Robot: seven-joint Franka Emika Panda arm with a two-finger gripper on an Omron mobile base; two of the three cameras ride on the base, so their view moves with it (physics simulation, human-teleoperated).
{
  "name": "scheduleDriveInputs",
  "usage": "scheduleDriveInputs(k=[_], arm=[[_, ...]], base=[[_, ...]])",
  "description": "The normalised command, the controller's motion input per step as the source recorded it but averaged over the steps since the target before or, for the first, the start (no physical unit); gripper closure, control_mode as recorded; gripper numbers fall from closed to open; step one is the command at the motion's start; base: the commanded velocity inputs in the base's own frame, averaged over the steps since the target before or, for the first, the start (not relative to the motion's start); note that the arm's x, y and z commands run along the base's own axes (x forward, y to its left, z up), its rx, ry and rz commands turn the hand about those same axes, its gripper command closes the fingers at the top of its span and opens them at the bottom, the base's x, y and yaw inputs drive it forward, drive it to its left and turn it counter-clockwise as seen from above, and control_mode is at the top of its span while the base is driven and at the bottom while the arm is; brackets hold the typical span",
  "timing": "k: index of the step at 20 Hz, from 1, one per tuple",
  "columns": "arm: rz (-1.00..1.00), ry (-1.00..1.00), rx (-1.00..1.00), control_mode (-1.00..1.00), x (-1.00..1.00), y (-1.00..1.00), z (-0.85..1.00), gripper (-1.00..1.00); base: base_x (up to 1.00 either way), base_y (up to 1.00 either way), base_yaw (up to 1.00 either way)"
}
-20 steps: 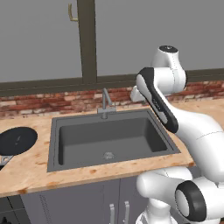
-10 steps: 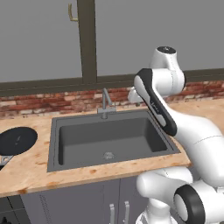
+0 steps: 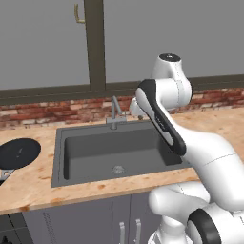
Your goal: Pick the pan and sponge and place them into the sink. Then turn on the water.
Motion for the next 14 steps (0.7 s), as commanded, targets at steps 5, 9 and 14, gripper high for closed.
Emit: scheduleDriveInputs(k=[5, 9, 14], arm=[[-0.04, 0.05, 0.00, -1.00, -0.12, 0.46, -0.02, -1.00], [-0.06, 0.06, 0.00, -1.00, -0.11, 0.46, -0.09, -1.00], [-0.06, 0.06, -0.01, -1.00, -0.07, 0.49, -0.10, -1.00]], base=[[0.00, 0.00, 0.00], [0.00, 0.00, 0.00], [0.00, 0.00, 0.00]])
